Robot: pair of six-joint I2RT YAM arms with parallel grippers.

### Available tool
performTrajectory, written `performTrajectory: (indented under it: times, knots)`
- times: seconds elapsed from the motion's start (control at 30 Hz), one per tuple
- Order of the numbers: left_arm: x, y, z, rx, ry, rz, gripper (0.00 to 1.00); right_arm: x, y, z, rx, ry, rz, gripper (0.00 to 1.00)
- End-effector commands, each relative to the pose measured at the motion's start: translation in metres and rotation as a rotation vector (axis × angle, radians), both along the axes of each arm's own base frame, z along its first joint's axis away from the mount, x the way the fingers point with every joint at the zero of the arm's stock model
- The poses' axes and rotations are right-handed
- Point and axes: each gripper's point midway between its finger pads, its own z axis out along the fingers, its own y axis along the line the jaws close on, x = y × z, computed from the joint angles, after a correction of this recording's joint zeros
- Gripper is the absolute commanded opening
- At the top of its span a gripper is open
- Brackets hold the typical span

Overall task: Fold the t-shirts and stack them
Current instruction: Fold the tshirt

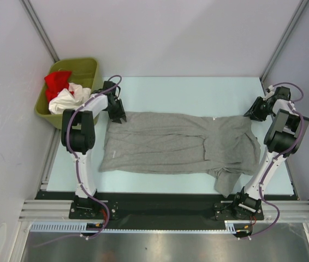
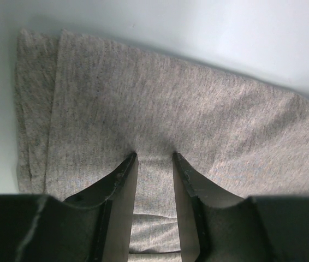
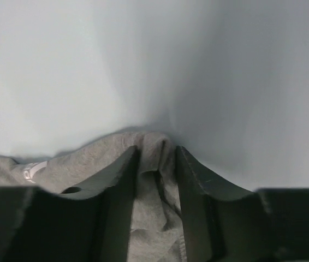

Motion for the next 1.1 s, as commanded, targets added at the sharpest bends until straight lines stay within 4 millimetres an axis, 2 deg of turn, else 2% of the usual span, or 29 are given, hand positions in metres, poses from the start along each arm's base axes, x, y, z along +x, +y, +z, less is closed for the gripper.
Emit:
performTrajectory:
  times: [0.0, 0.1, 0.2, 0.27, 0.37, 0.47, 0.53, 0.67, 0.7, 0.77, 0.8, 0.9, 1.0, 1.07]
  knots:
    - [0.007, 0.012, -0.005, 0.015, 0.003, 0.028, 0.38, -0.005, -0.003, -0.002, -0.009, 0.012, 0.001, 0.37]
    - [0.007, 0.013, -0.009, 0.01, 0.014, 0.035, 0.38, -0.002, -0.013, -0.007, -0.037, 0.022, -0.05, 0.14]
    - [0.006, 0.014, -0.013, -0.004, 0.029, 0.053, 0.38, 0.004, -0.031, -0.01, -0.089, 0.022, -0.14, 0.0]
    - [0.006, 0.014, -0.017, -0.006, 0.035, 0.057, 0.38, 0.009, -0.047, -0.009, -0.139, 0.006, -0.201, 0.0]
    - [0.007, 0.015, -0.019, -0.002, 0.033, 0.059, 0.38, 0.019, -0.058, -0.004, -0.201, -0.015, -0.252, 0.0]
    - [0.011, 0.016, -0.019, 0.004, 0.019, 0.052, 0.38, 0.024, -0.064, -0.002, -0.268, -0.009, -0.277, 0.0]
    - [0.016, 0.015, -0.013, 0.004, -0.001, 0.035, 0.38, 0.028, -0.061, -0.002, -0.263, -0.018, -0.266, 0.0]
    - [0.023, 0.021, 0.019, 0.043, -0.08, 0.026, 0.36, 0.028, -0.054, -0.01, -0.247, 0.007, -0.245, 0.0]
    - [0.027, 0.026, 0.037, 0.069, -0.125, 0.024, 0.36, 0.027, -0.053, -0.01, -0.244, 0.009, -0.242, 0.0]
    - [0.03, 0.03, 0.055, 0.096, -0.169, 0.02, 0.37, 0.027, -0.053, -0.012, -0.239, 0.013, -0.232, 0.0]
    - [0.033, 0.033, 0.072, 0.114, -0.211, 0.01, 0.4, 0.031, -0.053, -0.009, -0.238, 0.006, -0.229, 0.0]
    - [0.04, 0.034, 0.089, 0.128, -0.255, -0.022, 0.45, 0.032, -0.056, -0.008, -0.248, 0.012, -0.217, 0.0]
    - [0.045, 0.043, 0.086, 0.175, -0.243, 0.004, 0.46, 0.039, -0.059, -0.003, -0.244, -0.01, -0.219, 0.0]
    - [0.048, 0.046, 0.073, 0.192, -0.215, 0.002, 0.47, 0.043, -0.06, 0.0, -0.236, -0.022, -0.223, 0.0]
